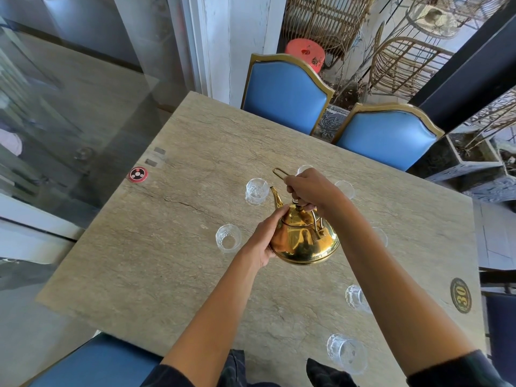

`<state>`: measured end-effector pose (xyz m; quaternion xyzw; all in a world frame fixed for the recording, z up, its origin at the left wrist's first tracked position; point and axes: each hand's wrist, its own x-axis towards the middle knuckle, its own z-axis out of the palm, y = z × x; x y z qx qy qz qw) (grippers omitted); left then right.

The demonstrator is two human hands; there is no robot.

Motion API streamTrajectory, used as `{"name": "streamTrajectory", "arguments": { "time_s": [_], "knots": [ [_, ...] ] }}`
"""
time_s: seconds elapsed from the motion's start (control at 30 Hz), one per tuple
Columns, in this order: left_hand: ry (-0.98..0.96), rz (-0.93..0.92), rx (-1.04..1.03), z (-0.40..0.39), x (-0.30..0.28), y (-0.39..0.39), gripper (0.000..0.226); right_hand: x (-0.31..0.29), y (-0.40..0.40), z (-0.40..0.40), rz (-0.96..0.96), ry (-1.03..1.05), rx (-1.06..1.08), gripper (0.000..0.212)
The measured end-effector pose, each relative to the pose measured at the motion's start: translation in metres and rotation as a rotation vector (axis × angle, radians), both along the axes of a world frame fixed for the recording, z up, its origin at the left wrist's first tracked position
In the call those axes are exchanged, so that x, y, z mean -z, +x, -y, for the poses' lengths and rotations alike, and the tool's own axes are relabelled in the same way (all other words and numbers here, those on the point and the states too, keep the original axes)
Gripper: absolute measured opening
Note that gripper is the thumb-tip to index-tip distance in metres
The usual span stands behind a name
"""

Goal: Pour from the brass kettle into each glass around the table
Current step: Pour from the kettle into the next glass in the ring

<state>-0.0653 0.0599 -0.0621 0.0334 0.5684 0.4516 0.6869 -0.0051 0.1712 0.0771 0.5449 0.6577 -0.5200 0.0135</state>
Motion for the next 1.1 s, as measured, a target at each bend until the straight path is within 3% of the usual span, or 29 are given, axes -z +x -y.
{"name": "streamTrajectory", "arguments": {
  "time_s": [0.3,1.1],
  "knots": [
    [0.004,-0.004,-0.008,0.0002,-0.003,-0.0003,0.064,-0.0004,0.0003,0.0002,-0.002,-0.003,0.005,0.03],
    [0.0,0.002,-0.001,0.001,-0.0007,-0.0025,0.062,-0.0011,-0.0012,0.0015,-0.007,-0.009,0.003,0.028]
  ]
}}
